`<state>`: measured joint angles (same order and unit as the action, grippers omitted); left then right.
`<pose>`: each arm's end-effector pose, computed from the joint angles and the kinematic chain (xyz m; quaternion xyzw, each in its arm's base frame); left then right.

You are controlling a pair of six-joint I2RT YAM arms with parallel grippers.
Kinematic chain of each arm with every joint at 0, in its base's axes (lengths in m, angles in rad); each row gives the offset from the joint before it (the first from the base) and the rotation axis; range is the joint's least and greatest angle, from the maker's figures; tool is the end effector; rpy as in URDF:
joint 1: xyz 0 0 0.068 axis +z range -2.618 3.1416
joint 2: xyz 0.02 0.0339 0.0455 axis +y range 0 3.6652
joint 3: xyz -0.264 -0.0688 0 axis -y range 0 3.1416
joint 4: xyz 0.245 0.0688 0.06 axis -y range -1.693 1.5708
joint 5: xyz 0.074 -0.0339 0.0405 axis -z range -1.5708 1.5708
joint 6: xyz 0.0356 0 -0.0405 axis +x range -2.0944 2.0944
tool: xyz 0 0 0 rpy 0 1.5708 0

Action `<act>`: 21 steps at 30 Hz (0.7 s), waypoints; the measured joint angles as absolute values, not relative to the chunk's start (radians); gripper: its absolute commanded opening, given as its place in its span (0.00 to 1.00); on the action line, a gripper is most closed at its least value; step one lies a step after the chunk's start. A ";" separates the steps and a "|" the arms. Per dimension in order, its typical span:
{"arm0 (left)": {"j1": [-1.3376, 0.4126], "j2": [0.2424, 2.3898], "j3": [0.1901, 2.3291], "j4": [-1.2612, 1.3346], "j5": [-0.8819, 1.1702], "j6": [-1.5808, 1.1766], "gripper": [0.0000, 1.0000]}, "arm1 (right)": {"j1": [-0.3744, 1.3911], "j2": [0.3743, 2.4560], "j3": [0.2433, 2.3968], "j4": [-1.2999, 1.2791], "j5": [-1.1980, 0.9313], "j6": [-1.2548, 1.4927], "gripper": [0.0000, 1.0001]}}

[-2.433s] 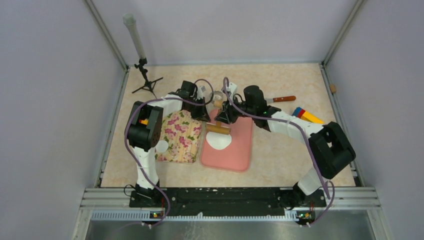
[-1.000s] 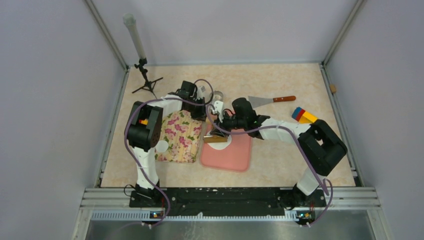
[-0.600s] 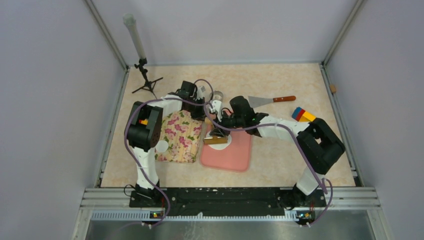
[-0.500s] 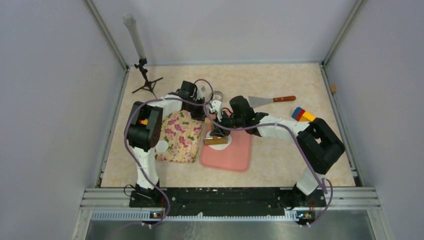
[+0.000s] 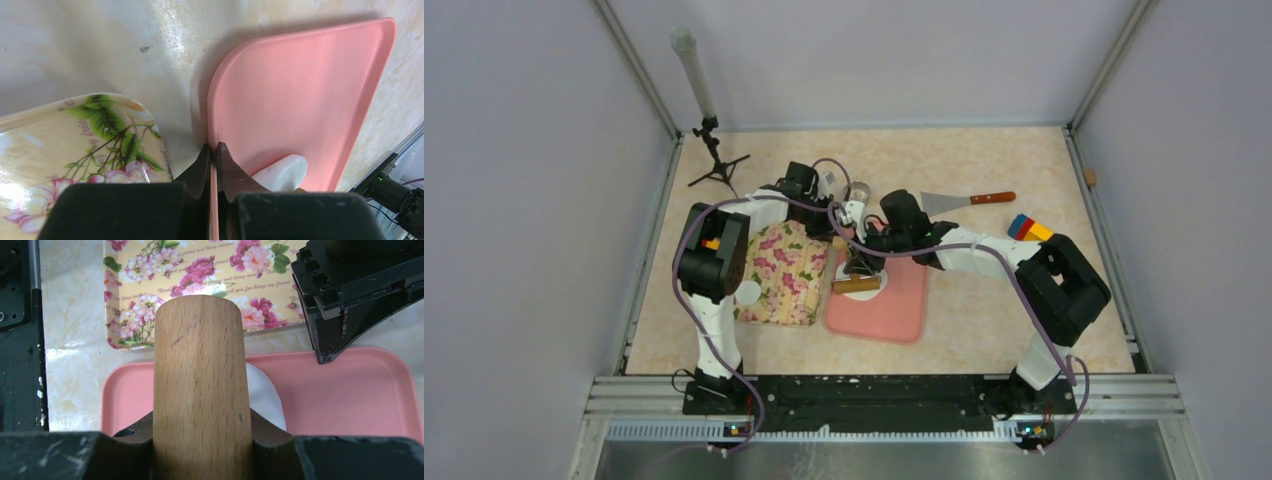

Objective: Roll out the dumpling wrappers from the dough

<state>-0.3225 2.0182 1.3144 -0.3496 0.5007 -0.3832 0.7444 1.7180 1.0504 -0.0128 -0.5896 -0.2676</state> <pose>0.3852 -0.1467 0.1473 0.0349 0.9381 -0.3104 0.1498 0.2578 0.2644 0.2049 -0.5280 0.6947 0.3521 0.3385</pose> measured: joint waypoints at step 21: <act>-0.323 2.018 1.313 -0.348 0.501 -0.383 0.00 | 0.745 1.724 1.063 -0.052 -0.611 -0.297 0.00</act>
